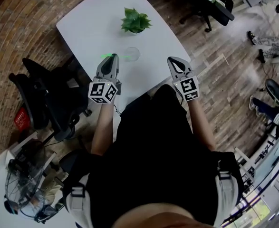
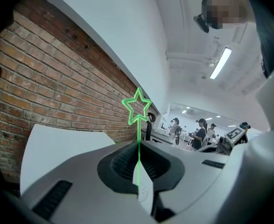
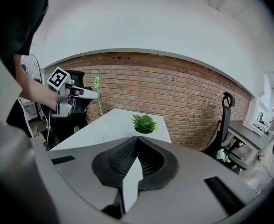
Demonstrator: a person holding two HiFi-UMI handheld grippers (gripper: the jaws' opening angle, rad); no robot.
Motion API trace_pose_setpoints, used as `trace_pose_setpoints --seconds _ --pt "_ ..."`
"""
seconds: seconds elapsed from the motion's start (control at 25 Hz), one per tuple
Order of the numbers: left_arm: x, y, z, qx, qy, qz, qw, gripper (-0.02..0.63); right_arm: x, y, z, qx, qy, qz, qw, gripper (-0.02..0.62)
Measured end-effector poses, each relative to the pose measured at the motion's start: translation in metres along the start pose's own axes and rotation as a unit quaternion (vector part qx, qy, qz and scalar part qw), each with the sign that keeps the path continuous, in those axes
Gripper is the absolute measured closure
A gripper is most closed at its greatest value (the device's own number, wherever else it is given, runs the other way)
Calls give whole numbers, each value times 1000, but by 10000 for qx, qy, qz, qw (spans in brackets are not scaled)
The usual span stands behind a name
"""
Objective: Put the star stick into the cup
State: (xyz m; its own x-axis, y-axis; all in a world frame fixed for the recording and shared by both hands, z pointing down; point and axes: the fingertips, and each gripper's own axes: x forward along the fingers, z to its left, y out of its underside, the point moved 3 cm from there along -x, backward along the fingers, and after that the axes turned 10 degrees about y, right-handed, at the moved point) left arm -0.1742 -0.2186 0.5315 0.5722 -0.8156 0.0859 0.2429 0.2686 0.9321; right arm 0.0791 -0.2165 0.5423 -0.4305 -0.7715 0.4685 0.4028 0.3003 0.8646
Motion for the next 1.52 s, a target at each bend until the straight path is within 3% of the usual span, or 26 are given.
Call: trace_pose_setpoints --seconds 0.68,1.52 --pt "27 55 28 -102 -27 442 9990 583 6 18 -9 55 70 246 9997 597" --pt "58 85 33 -298 -21 644 9975 581 0 30 -24 1 137 488 9987 597"
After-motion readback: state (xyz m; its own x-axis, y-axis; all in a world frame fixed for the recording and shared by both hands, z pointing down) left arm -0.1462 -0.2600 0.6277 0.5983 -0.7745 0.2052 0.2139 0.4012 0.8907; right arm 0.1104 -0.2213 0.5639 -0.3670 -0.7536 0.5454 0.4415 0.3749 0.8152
